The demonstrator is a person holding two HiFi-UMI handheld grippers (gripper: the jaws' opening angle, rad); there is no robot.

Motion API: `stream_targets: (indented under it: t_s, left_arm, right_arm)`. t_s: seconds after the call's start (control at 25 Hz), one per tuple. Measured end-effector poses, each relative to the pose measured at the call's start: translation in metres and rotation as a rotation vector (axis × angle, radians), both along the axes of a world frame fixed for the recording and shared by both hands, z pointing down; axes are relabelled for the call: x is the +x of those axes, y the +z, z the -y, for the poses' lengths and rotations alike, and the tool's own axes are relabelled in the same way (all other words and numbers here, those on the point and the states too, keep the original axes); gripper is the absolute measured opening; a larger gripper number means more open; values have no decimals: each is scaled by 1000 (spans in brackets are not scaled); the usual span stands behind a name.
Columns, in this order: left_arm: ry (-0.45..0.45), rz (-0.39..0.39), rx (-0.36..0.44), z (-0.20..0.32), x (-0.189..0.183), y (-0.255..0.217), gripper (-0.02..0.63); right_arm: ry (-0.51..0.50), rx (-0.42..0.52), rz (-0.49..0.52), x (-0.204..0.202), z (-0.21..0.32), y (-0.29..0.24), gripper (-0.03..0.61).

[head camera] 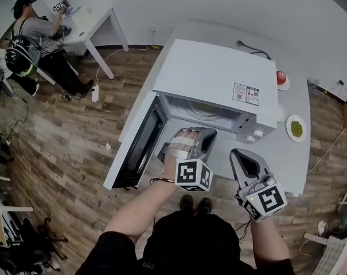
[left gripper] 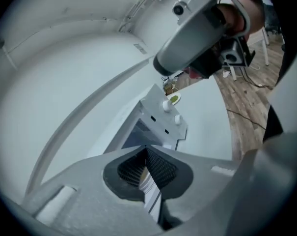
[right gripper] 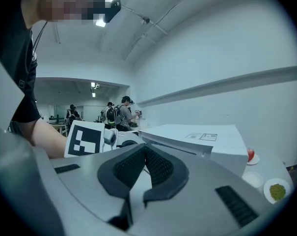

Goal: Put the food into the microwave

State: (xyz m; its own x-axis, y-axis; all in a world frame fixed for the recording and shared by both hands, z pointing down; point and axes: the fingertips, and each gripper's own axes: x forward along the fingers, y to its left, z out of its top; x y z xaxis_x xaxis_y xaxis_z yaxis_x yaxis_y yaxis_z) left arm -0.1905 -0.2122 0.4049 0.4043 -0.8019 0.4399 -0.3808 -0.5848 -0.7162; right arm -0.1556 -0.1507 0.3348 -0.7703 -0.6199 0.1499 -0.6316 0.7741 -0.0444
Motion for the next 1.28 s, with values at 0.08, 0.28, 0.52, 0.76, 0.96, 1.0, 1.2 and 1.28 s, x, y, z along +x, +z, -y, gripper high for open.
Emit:
stream_targets:
  t_s: [0.08, 0.28, 0.52, 0.76, 0.96, 1.0, 1.2, 1.28]
  left_arm:
    - [-5, -37, 6, -16, 0, -19, 8]
    - [-17, -119, 9, -44, 1, -52, 8]
    - [-41, -238, -31, -75, 8, -74, 8]
    - [-72, -547, -170, -111, 11, -94, 8]
    - [-97, -693, -211, -129, 0, -109, 8]
    - [-102, -711, -214, -134, -2, -110, 8]
    - [-100, -826, -244, -156, -6, -124, 8]
    - [-100, -866, -265, -162, -8, -128, 8]
  right_arm:
    - [-3, 12, 4, 1, -11, -12, 14]
    - [-26, 42, 18, 3, -34, -34, 14]
    - [-42, 59, 37, 11, -55, -46, 14]
    - [-62, 46, 50, 19, -73, -50, 14]
    - [-67, 31, 65, 24, -83, -55, 14]
    - [-67, 29, 68, 25, -85, -55, 12]
    - [-55, -9, 103, 34, -98, -57, 12]
    - [-44, -30, 129, 39, -104, -60, 12]
